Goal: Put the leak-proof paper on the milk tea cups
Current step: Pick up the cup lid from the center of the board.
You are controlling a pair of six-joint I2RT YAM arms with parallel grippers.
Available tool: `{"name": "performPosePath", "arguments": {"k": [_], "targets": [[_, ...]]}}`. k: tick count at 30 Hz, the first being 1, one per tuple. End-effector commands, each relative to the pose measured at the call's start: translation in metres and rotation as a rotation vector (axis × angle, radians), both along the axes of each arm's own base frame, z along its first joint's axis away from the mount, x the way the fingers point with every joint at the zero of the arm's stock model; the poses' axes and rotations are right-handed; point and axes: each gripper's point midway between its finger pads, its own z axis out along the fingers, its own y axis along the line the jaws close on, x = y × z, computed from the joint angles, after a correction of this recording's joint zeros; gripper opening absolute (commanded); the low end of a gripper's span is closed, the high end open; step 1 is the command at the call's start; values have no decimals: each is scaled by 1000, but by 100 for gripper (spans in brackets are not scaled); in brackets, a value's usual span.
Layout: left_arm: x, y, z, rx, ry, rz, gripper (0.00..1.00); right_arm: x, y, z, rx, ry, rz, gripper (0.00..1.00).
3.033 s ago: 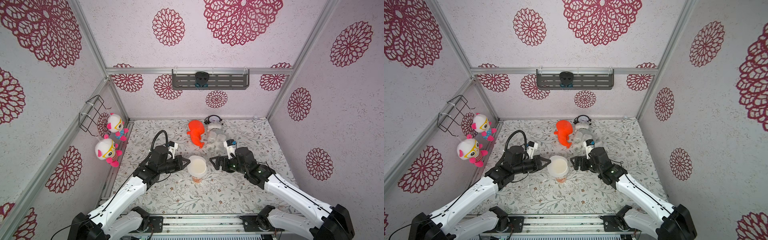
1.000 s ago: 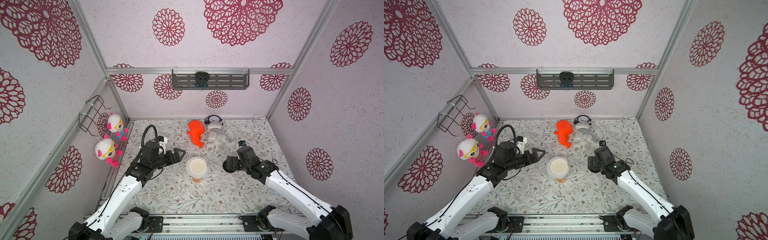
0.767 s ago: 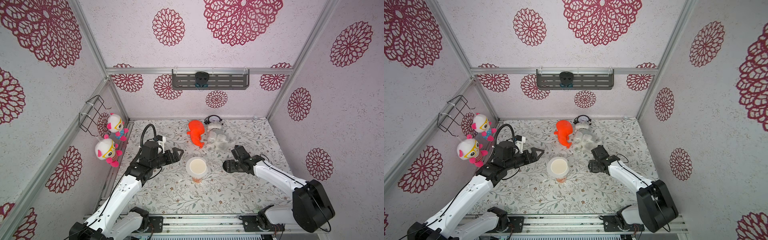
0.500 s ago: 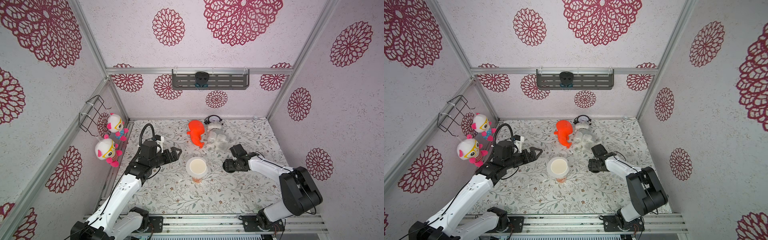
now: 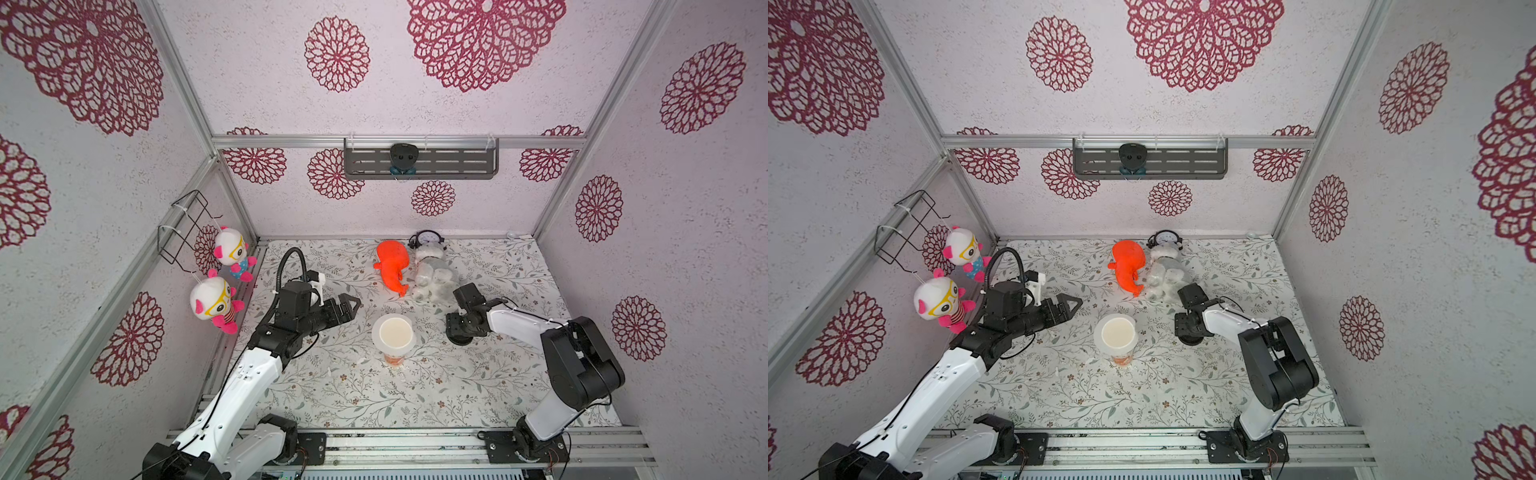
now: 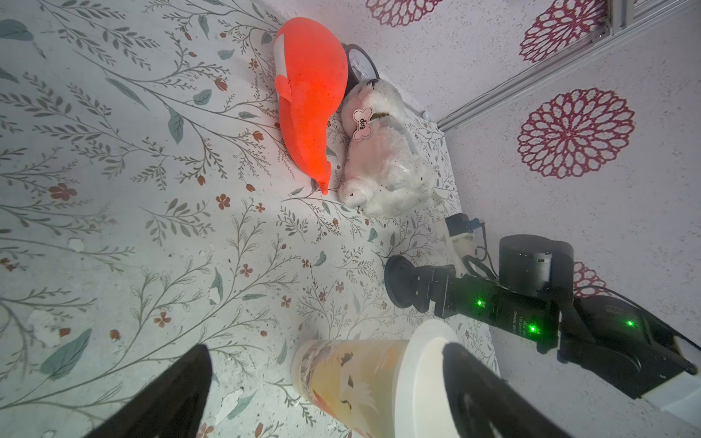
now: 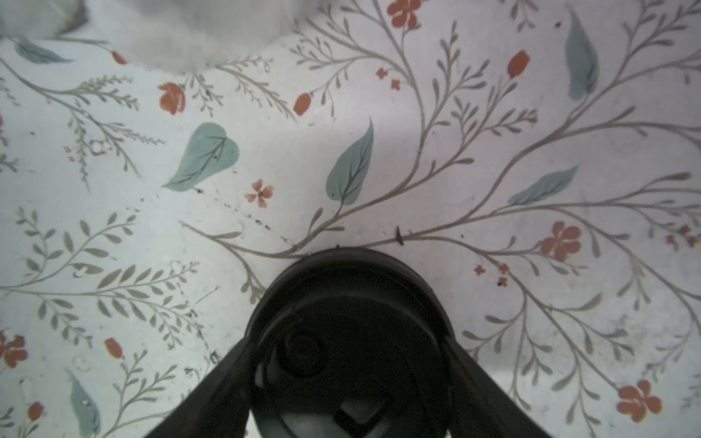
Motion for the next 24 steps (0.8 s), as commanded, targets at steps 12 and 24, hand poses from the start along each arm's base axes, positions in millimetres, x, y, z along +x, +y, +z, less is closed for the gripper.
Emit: {"name": "performPosePath", "arguments": {"k": [12, 24], "targets": [[-2, 0, 5, -7, -19, -26, 98, -1, 5, 30, 20, -21, 36, 64], [3, -7, 22, -22, -51, -65, 98, -34, 47, 179, 189, -163, 220, 54]]}}
